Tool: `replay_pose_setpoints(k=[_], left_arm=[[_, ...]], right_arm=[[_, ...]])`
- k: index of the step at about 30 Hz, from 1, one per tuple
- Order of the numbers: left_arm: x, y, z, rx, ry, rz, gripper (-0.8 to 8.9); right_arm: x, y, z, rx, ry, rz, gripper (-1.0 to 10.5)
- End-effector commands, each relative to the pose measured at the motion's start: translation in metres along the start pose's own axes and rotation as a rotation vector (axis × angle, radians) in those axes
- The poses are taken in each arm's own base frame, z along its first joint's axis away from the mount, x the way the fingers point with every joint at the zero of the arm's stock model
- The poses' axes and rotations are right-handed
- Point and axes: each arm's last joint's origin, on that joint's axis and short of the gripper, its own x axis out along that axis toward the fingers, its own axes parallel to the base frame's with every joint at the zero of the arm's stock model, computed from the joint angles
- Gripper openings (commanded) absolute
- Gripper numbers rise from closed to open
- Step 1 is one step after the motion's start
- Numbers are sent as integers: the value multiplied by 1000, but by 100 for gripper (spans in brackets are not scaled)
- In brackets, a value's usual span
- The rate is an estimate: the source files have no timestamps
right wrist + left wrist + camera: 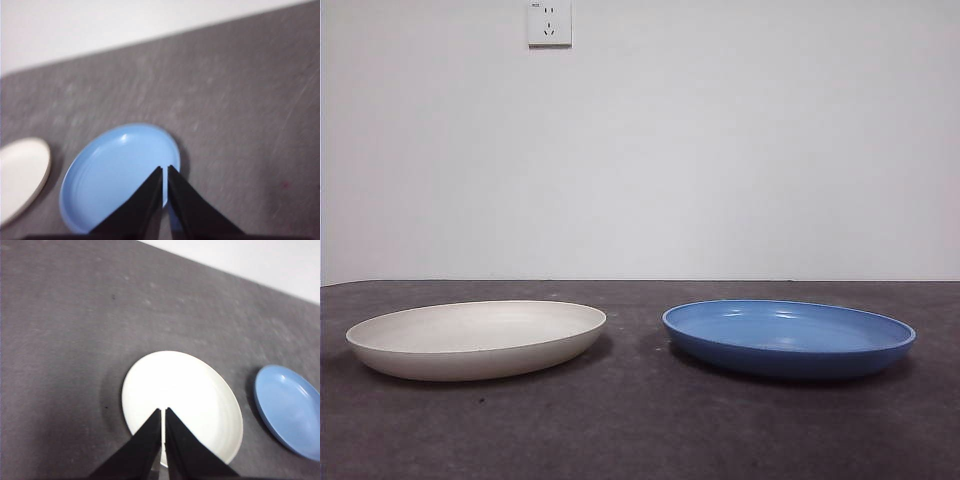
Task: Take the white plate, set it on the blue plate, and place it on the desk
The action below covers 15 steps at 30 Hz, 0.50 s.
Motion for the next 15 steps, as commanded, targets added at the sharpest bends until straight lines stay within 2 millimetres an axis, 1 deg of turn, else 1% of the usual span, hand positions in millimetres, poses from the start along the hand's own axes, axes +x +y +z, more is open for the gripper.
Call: replay_pose_setpoints(k=[1,4,9,15], left_arm=[[-1,-9,15,89,44,-35,11],[1,-19,24,129,123,-76,11],[4,-36,32,189,247,-154,11],[3,-54,37,249,342,-231,10]], right_arm=[[3,6,19,-57,79,58,11],[8,12,34,-73,176,106,11],[16,22,55,-121,303,154,11],[16,36,66,-191,421,212,11]])
